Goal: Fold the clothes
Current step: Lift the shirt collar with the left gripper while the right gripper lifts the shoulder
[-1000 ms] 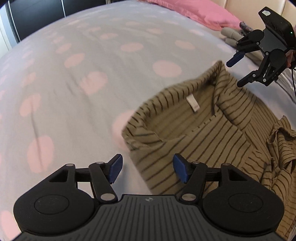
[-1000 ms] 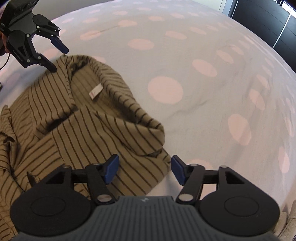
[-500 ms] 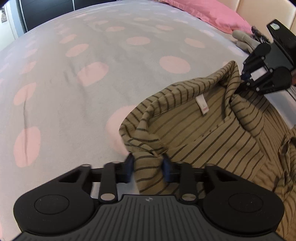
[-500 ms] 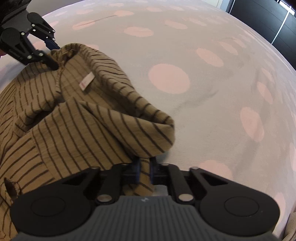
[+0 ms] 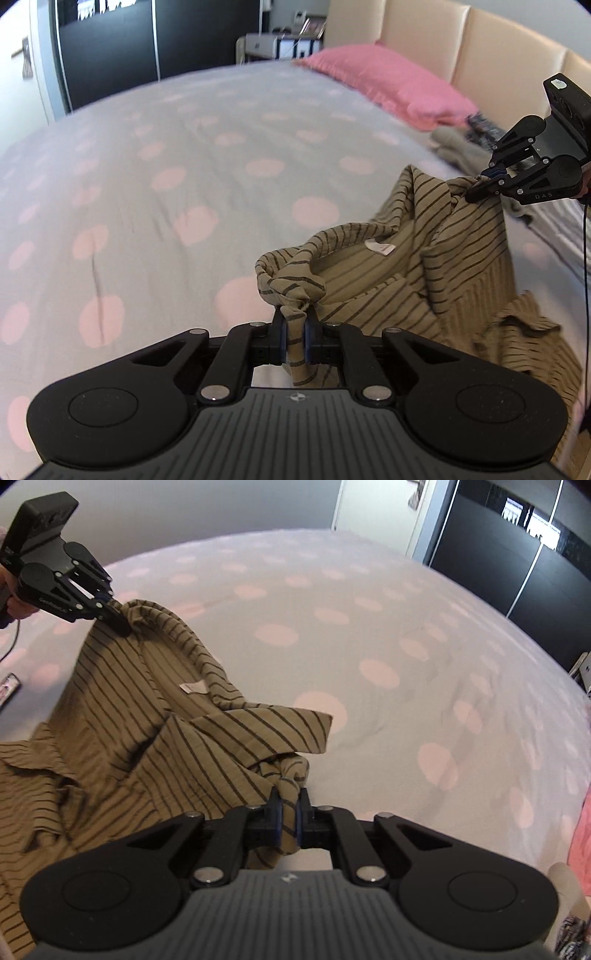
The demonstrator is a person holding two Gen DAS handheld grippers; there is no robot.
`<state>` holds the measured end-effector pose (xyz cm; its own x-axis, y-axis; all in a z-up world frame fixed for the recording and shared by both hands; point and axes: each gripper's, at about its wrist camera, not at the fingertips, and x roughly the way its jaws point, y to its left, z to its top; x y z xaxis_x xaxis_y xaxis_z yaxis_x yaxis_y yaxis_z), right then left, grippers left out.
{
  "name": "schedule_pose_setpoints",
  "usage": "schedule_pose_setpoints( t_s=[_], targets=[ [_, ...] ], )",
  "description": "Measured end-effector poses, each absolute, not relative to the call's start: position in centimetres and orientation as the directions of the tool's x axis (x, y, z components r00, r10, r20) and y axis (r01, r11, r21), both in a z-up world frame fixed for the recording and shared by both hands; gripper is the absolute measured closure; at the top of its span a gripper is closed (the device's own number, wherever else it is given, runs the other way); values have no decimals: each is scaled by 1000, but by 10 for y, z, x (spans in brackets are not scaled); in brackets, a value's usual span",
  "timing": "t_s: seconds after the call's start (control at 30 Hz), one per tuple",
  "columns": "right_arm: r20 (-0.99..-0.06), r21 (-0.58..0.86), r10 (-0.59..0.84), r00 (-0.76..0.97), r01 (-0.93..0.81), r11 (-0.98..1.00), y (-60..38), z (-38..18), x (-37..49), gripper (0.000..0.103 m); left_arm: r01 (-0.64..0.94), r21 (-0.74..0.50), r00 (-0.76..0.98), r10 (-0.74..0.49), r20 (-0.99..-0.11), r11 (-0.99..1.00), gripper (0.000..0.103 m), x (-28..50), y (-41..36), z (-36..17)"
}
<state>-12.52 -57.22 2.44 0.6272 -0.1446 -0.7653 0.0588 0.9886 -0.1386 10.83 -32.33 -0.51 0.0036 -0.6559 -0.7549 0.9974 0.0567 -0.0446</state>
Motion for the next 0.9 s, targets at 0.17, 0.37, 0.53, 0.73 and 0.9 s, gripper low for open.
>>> schedule_pose_setpoints(
  t_s=[0.17,0.37,0.53,0.73,0.9],
  targets=[
    [-729,-181,-157,666,34,983,-527,57,-169,96,1000,-11,9,-692,-721,26,97,77,-287,29],
    [-707,-223,-156,690,-7,975,-478,73,-228,96,998,55,25,-709,-704,-19,97,28,-235,45],
    [-734,-231,-155,661,-27,973,-453,56,-274,96,996,58,-2,-674,-739,-66,97,-7,-200,28],
    [-775,-224,-158,612,-31,974,-428,20,-305,96,991,84,3,-591,-806,-109,97,-42,-180,-15],
    [-833,-229,-147,533,-90,969,-419,-10,-309,94,982,148,57,-558,-828,-118,92,-57,-168,-29]
  ],
)
